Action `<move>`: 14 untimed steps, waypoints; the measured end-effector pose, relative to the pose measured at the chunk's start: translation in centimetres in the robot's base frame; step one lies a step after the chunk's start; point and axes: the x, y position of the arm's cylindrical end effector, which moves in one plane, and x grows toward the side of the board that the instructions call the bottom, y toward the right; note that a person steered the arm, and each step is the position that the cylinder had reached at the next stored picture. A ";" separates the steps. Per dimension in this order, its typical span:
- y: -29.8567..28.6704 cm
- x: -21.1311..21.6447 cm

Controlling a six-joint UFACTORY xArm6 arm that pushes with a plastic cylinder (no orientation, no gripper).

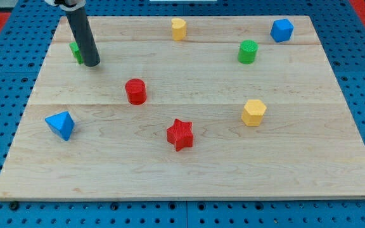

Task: Slide green star to the top left

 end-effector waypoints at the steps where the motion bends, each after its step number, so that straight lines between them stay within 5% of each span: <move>1: 0.0 0.0; 9: -2.6 -5.6; 14: -2.1 -4.2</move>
